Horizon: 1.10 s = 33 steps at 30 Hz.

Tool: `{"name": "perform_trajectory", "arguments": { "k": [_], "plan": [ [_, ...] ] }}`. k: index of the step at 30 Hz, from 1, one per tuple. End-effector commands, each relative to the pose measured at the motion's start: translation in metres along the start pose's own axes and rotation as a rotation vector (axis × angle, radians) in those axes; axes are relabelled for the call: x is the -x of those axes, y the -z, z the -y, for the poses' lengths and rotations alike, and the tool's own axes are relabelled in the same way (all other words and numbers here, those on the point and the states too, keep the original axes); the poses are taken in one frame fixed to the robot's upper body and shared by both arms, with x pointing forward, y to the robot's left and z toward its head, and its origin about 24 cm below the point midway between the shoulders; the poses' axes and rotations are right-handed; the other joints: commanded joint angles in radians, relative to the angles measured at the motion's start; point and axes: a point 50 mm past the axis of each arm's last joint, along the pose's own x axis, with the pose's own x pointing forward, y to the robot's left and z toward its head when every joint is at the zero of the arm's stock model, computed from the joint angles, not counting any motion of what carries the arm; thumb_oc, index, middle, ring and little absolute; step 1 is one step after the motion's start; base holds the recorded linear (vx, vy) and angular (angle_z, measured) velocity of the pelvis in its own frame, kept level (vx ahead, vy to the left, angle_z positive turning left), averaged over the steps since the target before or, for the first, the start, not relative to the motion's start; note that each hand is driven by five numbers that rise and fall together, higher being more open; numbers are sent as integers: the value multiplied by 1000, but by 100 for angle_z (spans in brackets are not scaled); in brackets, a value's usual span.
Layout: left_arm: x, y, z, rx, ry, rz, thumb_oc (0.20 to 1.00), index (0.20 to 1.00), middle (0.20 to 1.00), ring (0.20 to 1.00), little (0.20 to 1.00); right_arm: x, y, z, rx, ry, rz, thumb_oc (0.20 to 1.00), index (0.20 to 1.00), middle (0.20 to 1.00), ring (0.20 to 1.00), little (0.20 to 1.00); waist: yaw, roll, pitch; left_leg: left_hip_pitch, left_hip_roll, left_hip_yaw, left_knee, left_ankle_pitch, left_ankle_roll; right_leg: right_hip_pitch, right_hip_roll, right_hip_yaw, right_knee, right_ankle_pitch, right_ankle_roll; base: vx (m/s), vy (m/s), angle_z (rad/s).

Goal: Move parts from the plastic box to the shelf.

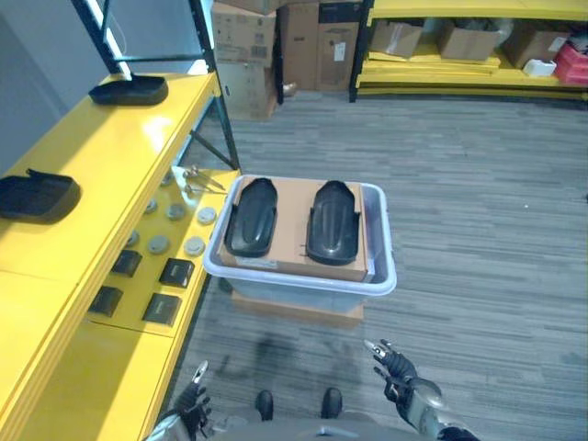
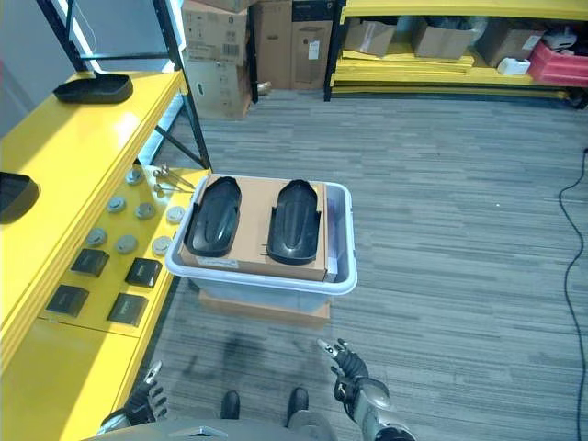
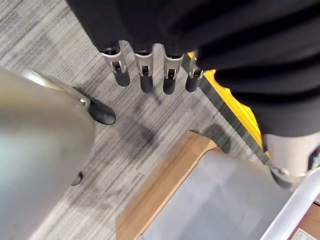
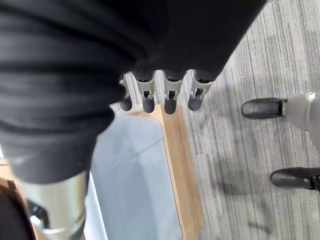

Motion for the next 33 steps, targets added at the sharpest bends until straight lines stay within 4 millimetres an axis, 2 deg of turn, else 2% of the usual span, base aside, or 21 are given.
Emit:
{"name": "perform_trajectory", "arguments": {
  "k": [1, 5, 6, 10, 13, 17, 21, 22, 25, 26, 27, 28, 29, 33],
  "plan": [
    [-1, -9, -6, -51, -14, 24, 1000, 1000, 1000, 1000, 1000, -2, -6, -10, -7, -34, 54, 1000, 1000, 1000, 1000, 1000, 27, -41, -25, -54, -25, 7, 46, -13, -1, 12, -52, 66, -44, 18, 98, 49, -2, -7],
    [0, -7, -9, -51, -27, 18, 1000, 1000, 1000, 1000, 1000, -1, -2, -10, -2, -34, 42, 1000, 1000, 1000, 1000, 1000, 28, -43, -32, -35, -20, 17, 31, -13, 1, 25, -51, 62, -51, 19, 100, 36, -9, -6],
    [0, -54, 23, -118, 123, 218, 1000, 1000, 1000, 1000, 1000, 2, -64, -1, -45, 1, 324, 1000, 1000, 1000, 1000, 1000, 2, -23, 123, -160, 30, 6, 132, 10, -11, -127, -118, 55, 121, 24, 122, 48, 15, -3],
    [2, -51, 12, -95, 87, 208, 1000, 1000, 1000, 1000, 1000, 3, -61, -4, -78, 27, 322, 1000, 1000, 1000, 1000, 1000, 18, -33, 107, -128, 19, 13, 106, -4, 5, -104, -130, 45, 90, 40, 141, 86, 11, 0],
    [2, -45, 10, -92, 77, 183, 1000, 1000, 1000, 1000, 1000, 4, -73, -1, -108, 130, 394, 1000, 1000, 1000, 1000, 1000, 36, -39, 90, -107, 22, 20, 86, -9, 7, -73, -131, 28, 60, 40, 144, 124, -50, 0],
    [4, -37, 6, -105, 63, 164, 1000, 1000, 1000, 1000, 1000, 12, -108, -1, -53, 264, 534, 1000, 1000, 1000, 1000, 1000, 52, -41, 83, -96, 30, 22, 75, -6, 8, -56, -129, 16, 55, 35, 142, 82, -42, 5],
    [7, -31, -3, -91, 48, 153, 1000, 1000, 1000, 1000, 1000, 35, -158, -9, 3, 310, 751, 1000, 1000, 1000, 1000, 1000, 57, -41, 84, -92, 37, 21, 74, -5, 7, -46, -127, 7, 56, 25, 142, 79, -6, 6],
    [7, -31, -4, -90, 47, 152, 1000, 1000, 1000, 1000, 1000, 36, -160, -9, 9, 315, 762, 1000, 1000, 1000, 1000, 1000, 57, -41, 84, -92, 37, 20, 74, -5, 7, -45, -127, 6, 57, 25, 142, 93, 24, 1],
    [9, -26, -13, -88, 43, 139, 1000, 1000, 1000, 1000, 1000, 49, -195, 1, 76, 353, 869, 1000, 1000, 1000, 1000, 1000, 76, -35, 87, -99, 36, 13, 82, -5, 4, -36, -132, -6, 57, 17, 143, 94, 47, 5],
    [9, -26, -15, -103, 49, 137, 1000, 1000, 1000, 1000, 1000, 52, -216, 4, 104, 356, 891, 1000, 1000, 1000, 1000, 1000, 94, -31, 91, -113, 31, 3, 93, -6, 4, -38, -138, -15, 61, 14, 144, 67, 73, 8],
    [9, -27, -16, -110, 55, 136, 1000, 1000, 1000, 1000, 1000, 52, -225, 5, 96, 365, 890, 1000, 1000, 1000, 1000, 1000, 105, -28, 95, -123, 27, -3, 100, -6, 4, -41, -141, -20, 65, 12, 143, 40, 66, 10],
    [9, -28, -17, -110, 56, 137, 1000, 1000, 1000, 1000, 1000, 52, -229, 6, 98, 376, 892, 1000, 1000, 1000, 1000, 1000, 108, -27, 97, -128, 26, -6, 105, -6, 4, -43, -143, -22, 67, 12, 143, -3, 55, 19],
    [9, -31, -19, -121, 60, 138, 1000, 1000, 1000, 1000, 1000, 51, -243, 10, 110, 416, 884, 1000, 1000, 1000, 1000, 1000, 128, -21, 105, -150, 19, -20, 122, -7, 3, -50, -150, -29, 77, 8, 142, -5, 46, 28],
    [9, -32, -22, -144, 65, 121, 1000, 1000, 1000, 1000, 1000, 45, -256, 16, 120, 484, 856, 1000, 1000, 1000, 1000, 1000, 157, -13, 123, -180, 7, -50, 152, -8, 5, -60, -162, -46, 99, 2, 140, 7, 37, 28]
  ]
}}
